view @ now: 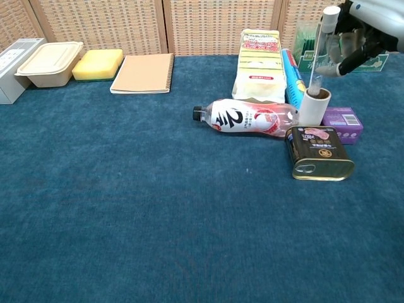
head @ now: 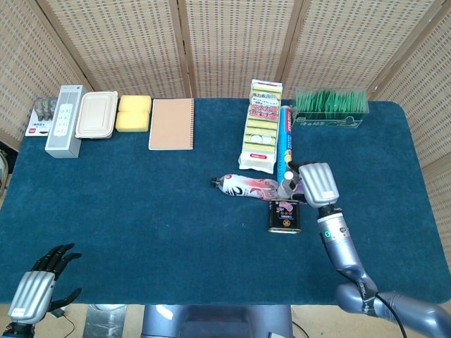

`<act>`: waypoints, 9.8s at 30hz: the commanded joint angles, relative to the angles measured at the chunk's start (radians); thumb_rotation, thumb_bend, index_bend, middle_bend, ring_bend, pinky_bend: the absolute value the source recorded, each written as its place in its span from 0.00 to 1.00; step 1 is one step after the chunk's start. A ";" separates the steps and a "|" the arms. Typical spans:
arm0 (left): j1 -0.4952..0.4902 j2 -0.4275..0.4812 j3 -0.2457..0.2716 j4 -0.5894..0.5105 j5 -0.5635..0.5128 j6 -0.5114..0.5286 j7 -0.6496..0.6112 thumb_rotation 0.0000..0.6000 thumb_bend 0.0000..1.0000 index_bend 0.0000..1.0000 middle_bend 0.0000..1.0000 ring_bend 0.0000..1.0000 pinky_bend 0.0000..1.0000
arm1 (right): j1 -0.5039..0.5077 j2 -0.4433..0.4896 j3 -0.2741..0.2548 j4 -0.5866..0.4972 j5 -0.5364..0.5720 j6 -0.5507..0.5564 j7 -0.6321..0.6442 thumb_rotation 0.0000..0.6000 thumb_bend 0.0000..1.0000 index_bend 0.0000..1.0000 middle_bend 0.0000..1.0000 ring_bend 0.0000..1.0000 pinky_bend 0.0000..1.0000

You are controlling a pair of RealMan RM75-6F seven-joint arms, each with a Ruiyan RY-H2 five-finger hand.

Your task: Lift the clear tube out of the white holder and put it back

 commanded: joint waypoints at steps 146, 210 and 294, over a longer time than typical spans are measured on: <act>0.023 0.001 0.009 0.036 0.032 0.055 -0.071 1.00 0.18 0.24 0.15 0.12 0.23 | -0.001 0.457 0.042 -0.557 0.361 -0.012 -0.022 1.00 0.38 0.79 0.88 0.88 0.79; 0.033 0.017 0.005 0.046 0.027 0.067 -0.076 1.00 0.18 0.23 0.15 0.12 0.23 | 0.077 0.340 0.019 -0.467 0.436 -0.008 -0.062 1.00 0.38 0.79 0.88 0.88 0.79; 0.020 0.024 0.004 0.035 0.036 0.060 -0.093 1.00 0.18 0.24 0.15 0.12 0.23 | 0.036 0.358 -0.069 -0.275 0.255 -0.087 0.030 1.00 0.25 0.25 0.23 0.25 0.32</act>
